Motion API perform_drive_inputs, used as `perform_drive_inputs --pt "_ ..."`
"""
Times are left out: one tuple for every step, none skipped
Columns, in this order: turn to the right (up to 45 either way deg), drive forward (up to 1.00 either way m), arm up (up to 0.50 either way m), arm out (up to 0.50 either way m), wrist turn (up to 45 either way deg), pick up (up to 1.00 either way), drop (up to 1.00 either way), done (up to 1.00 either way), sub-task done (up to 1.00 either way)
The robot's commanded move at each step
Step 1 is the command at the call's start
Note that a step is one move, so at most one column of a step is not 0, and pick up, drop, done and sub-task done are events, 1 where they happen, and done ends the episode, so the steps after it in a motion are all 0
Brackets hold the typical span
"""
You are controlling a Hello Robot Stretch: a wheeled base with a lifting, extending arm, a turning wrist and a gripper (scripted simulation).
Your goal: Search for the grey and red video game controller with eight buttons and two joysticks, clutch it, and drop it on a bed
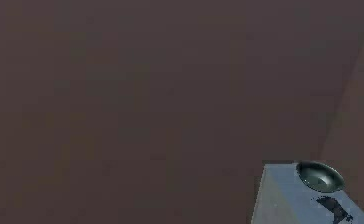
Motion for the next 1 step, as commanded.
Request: perform_drive_inputs --pt "12.0 0.0 0.0 0.0 0.0 0.0 0.0 0.0 0.0"
